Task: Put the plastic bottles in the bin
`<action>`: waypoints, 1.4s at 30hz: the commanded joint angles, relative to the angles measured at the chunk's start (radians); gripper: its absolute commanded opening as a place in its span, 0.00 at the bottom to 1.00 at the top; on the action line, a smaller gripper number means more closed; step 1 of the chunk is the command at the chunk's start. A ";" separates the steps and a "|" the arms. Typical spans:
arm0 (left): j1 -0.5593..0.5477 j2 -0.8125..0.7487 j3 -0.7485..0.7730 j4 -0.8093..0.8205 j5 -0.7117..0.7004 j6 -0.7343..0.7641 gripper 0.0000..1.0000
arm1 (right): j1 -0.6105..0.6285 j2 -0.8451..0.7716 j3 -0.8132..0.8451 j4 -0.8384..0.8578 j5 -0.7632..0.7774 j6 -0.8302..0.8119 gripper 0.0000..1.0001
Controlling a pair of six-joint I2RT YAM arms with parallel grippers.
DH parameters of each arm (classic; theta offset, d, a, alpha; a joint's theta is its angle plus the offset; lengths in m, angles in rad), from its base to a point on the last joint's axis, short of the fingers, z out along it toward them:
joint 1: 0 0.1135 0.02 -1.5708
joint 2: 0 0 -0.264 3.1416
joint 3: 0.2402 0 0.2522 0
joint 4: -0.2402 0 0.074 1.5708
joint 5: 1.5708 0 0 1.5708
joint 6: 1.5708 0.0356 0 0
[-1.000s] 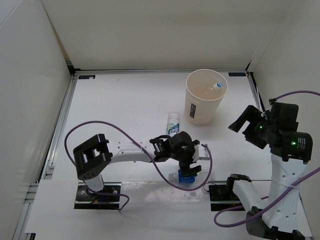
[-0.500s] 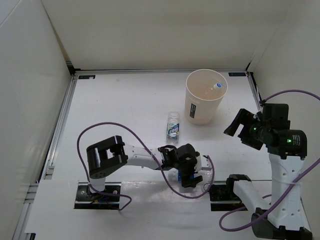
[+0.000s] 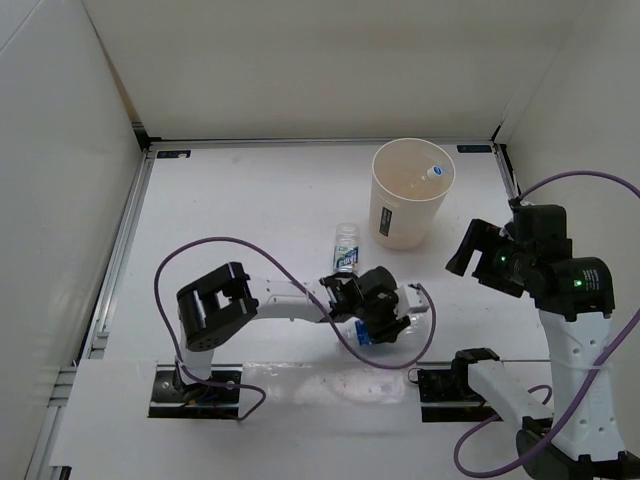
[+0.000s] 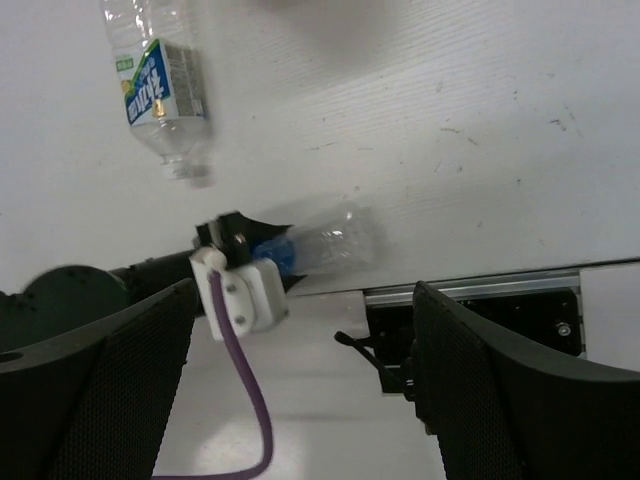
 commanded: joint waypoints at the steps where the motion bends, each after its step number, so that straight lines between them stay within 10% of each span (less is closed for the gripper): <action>1: 0.111 -0.084 0.069 -0.160 -0.014 0.038 0.29 | 0.025 0.004 0.056 -0.047 0.113 -0.003 0.90; 13: 0.447 -0.300 0.601 -0.219 0.070 0.101 0.29 | -0.214 0.055 0.090 0.031 0.021 0.106 0.90; 19: 0.595 -0.027 1.020 -0.011 0.377 -0.350 0.36 | -0.307 0.071 0.103 0.087 -0.068 0.142 0.90; 25: 0.638 0.278 1.168 0.594 0.589 -0.975 0.37 | -0.340 0.119 0.157 0.108 -0.070 0.140 0.90; 42: 0.615 0.438 1.234 0.603 0.451 -0.889 0.50 | -0.309 0.223 0.249 0.137 -0.030 0.097 0.90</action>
